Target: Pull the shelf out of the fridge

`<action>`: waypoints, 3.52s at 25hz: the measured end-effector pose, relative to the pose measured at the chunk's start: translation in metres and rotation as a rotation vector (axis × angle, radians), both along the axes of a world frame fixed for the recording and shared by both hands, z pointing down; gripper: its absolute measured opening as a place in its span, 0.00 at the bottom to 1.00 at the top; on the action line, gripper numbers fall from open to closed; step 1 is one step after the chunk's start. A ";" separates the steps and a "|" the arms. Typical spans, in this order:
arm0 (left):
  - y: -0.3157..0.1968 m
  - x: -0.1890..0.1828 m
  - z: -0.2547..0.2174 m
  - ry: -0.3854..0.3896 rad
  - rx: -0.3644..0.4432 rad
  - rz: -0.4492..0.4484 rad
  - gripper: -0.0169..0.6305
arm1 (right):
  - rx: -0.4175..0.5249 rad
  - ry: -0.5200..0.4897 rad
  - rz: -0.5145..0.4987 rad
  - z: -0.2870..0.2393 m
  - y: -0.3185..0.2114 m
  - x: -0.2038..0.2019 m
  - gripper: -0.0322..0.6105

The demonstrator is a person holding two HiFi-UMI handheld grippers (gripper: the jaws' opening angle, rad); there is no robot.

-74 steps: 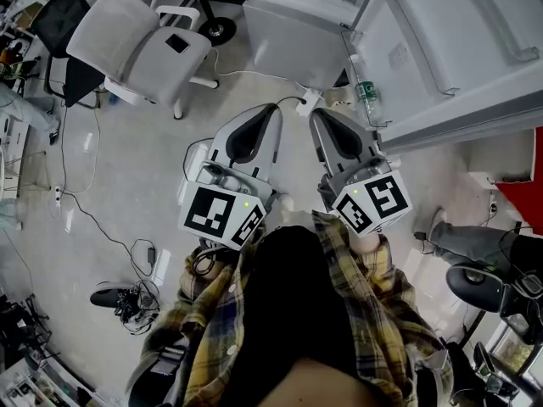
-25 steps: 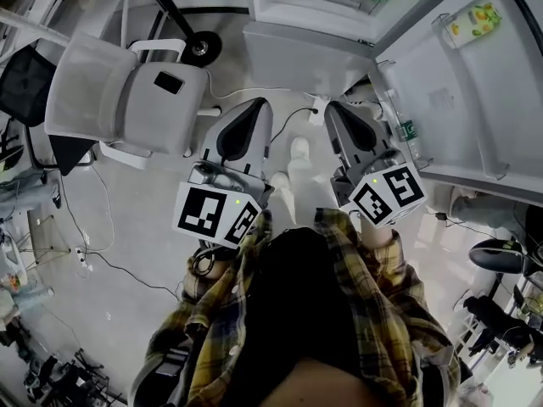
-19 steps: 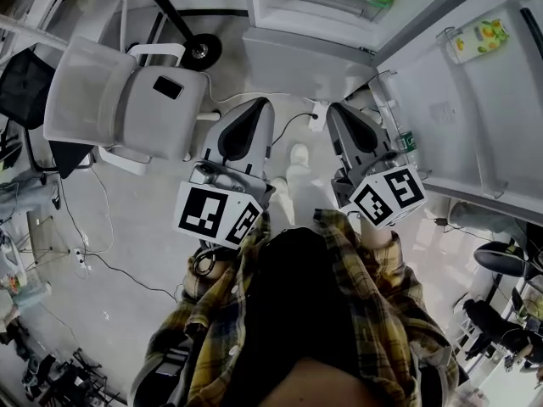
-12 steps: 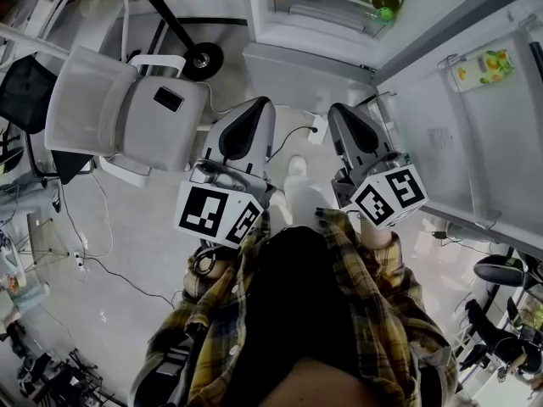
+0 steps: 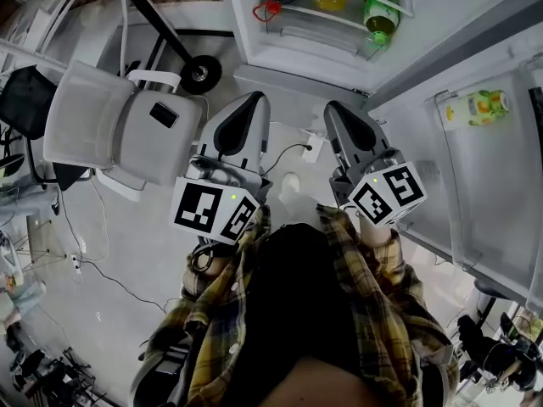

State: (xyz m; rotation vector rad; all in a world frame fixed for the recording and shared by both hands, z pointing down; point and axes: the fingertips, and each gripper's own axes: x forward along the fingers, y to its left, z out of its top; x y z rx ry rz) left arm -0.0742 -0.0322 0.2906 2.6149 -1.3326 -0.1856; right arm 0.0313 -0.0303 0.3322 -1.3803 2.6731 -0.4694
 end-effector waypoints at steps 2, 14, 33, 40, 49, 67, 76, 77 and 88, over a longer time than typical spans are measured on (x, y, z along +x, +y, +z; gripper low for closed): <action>-0.005 0.012 0.000 -0.004 0.002 0.004 0.03 | 0.002 -0.004 -0.007 0.000 -0.005 0.008 0.08; -0.038 0.035 0.003 -0.017 -0.026 0.047 0.03 | -0.018 -0.049 0.027 0.004 -0.035 0.025 0.08; -0.213 0.070 -0.006 0.013 -0.008 0.347 0.03 | 0.013 -0.028 0.266 -0.015 -0.200 0.034 0.08; -0.251 0.089 -0.005 0.000 -0.011 0.471 0.03 | 0.020 -0.038 0.381 -0.017 -0.240 0.048 0.08; -0.268 0.104 0.010 -0.021 -0.032 0.598 0.03 | 0.008 -0.062 0.478 -0.004 -0.260 0.055 0.08; -0.296 0.122 0.029 0.012 -0.122 0.482 0.03 | -0.053 -0.084 0.365 0.008 -0.297 0.076 0.08; -0.303 0.133 0.031 0.041 -0.147 0.453 0.03 | -0.067 -0.124 0.333 0.008 -0.302 0.086 0.08; -0.303 0.134 0.033 0.049 -0.158 0.457 0.03 | -0.070 -0.136 0.330 0.009 -0.302 0.087 0.08; -0.304 0.140 0.046 0.074 -0.238 0.484 0.04 | -0.102 -0.252 0.324 0.013 -0.304 0.092 0.08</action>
